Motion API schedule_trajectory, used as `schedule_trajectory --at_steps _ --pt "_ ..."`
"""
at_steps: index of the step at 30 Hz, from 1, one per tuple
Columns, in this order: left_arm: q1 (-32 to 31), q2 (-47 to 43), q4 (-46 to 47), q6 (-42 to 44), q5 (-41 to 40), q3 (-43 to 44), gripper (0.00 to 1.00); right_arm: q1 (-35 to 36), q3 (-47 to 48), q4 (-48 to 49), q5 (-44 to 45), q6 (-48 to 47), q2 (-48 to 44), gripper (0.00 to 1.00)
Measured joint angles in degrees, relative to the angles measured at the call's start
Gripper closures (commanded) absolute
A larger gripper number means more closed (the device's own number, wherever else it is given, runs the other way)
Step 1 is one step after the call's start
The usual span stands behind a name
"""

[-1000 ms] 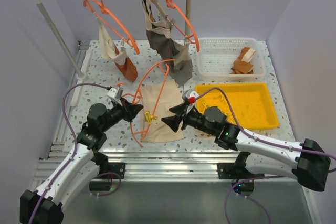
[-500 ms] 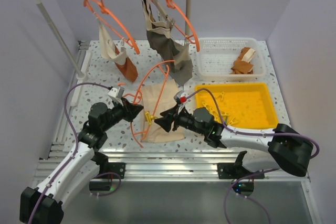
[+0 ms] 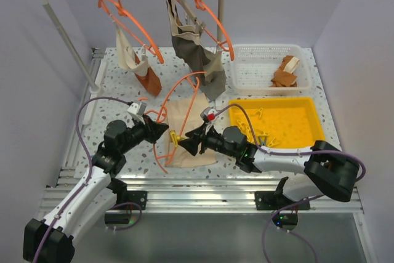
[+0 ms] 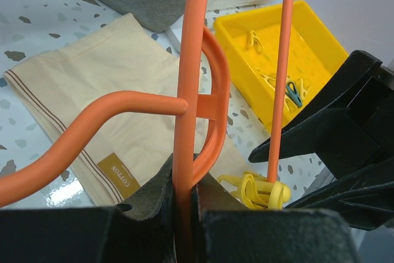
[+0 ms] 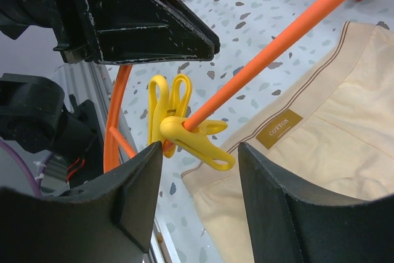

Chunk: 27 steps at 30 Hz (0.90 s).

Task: Clip the underwear to the hanger
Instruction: Adjust the clamp on the hanger.

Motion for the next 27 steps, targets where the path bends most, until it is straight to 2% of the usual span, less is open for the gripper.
schedule_trajectory --at_steps 4,11,14,27 --pt "0.0 0.2 0.2 0.0 0.7 0.0 1.0 0.1 0.7 0.7 -0.1 -0.2 1.0 0.45" --pt "0.0 0.3 0.3 0.0 1.1 0.0 1.0 0.7 1.2 2.4 1.6 -1.5 2.3 0.61" --pt "0.0 0.3 0.3 0.0 1.2 0.0 1.0 0.9 1.2 2.8 3.1 -2.5 2.3 0.63" --pt "0.0 1.1 0.8 0.0 2.1 0.0 1.0 1.0 5.7 -2.0 13.9 -11.5 0.1 0.62"
